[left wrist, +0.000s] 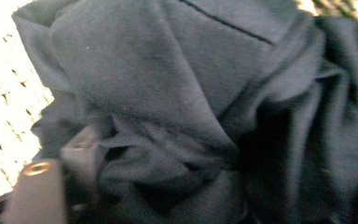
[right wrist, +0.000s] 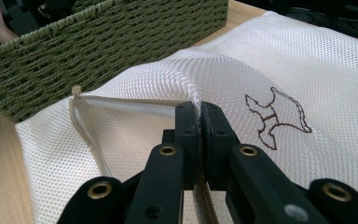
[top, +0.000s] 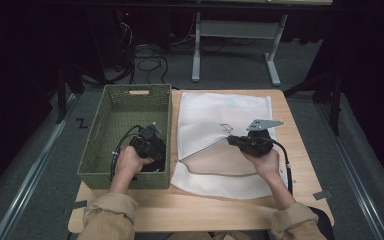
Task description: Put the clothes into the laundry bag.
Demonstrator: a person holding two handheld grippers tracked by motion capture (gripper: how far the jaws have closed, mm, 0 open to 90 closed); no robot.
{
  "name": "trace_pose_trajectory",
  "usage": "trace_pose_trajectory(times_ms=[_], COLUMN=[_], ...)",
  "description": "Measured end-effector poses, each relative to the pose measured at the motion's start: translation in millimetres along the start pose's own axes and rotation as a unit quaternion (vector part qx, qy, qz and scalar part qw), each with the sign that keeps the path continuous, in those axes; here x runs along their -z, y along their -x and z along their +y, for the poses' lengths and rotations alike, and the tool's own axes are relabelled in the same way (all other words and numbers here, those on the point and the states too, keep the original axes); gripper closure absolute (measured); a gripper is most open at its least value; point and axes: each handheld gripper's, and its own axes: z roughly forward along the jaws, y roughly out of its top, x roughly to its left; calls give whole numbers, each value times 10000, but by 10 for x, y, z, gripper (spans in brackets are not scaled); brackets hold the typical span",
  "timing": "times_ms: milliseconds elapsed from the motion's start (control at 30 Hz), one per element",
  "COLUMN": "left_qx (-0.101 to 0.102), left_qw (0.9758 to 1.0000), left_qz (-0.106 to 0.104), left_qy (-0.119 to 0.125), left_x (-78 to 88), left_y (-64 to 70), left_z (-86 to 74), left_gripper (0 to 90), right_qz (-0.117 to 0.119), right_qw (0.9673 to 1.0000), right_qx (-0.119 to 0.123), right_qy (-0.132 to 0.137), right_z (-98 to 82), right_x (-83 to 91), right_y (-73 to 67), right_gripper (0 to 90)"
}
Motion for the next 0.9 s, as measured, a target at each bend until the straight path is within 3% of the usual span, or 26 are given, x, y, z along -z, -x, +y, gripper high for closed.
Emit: trace_pose_trajectory(times_ms=[233, 367, 567, 733, 900], left_qx=[234, 250, 313, 259, 400], left_qw=[9996, 9997, 9993, 9982, 9961], left_qz=[-143, -49, -68, -136, -296], left_qy=[56, 69, 215, 529, 724], left_x=[74, 116, 195, 298, 388], left_y=[-32, -31, -35, -18, -44], left_z=[-10, 1, -8, -34, -72], left_gripper=[444, 609, 664, 662, 658], right_qz=[-2, -9, -13, -14, -21], right_qw=[10000, 10000, 10000, 10000, 10000], right_qx=[-19, -13, -29, -44, -34], right_qy=[-12, 7, 43, 48, 30], right_z=[-4, -3, 0, 0, -1], right_x=[1, 5, 26, 30, 22], right_y=[3, 18, 31, 39, 37], right_gripper=[871, 871, 871, 872, 872])
